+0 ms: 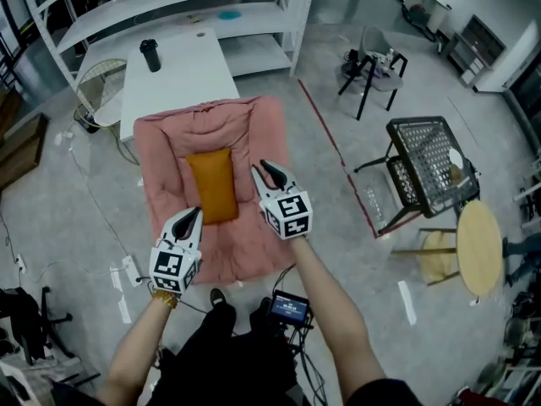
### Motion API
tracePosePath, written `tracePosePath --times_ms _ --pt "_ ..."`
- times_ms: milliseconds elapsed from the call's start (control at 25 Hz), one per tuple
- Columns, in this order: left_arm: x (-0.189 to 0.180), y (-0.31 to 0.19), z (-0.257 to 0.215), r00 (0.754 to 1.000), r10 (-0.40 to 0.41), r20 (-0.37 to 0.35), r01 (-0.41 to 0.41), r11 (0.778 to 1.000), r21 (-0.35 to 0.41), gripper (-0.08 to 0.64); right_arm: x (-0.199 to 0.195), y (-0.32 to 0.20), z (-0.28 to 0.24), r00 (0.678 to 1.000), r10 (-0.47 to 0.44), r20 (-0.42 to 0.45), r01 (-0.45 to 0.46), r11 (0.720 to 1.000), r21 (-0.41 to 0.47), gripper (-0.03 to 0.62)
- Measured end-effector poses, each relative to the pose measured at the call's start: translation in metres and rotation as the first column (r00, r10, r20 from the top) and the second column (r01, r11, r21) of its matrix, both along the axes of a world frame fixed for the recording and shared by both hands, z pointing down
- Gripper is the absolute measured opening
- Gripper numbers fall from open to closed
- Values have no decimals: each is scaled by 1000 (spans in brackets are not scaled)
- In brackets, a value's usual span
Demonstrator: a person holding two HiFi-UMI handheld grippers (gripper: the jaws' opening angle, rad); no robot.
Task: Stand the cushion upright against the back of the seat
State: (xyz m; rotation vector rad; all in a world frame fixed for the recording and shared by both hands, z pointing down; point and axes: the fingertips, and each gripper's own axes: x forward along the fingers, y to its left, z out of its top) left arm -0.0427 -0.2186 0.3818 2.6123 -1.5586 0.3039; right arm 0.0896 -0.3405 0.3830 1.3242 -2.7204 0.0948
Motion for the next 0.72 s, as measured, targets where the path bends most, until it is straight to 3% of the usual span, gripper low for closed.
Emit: tracePosePath --times_ms 400,560,720 --pt "20 20 -6 1000 19 17 -19 1000 -5 14 93 -37 11 982 185 44 -184 983 -25 89" --pt "23 27 -7 1000 16 20 -16 1000 3 14 124 -40 -1 972 224 65 -225 974 1 89" --pt "26 30 -8 1000 2 9 -2 1000 14 14 128 -37 -26 977 211 30 -212 975 64 89"
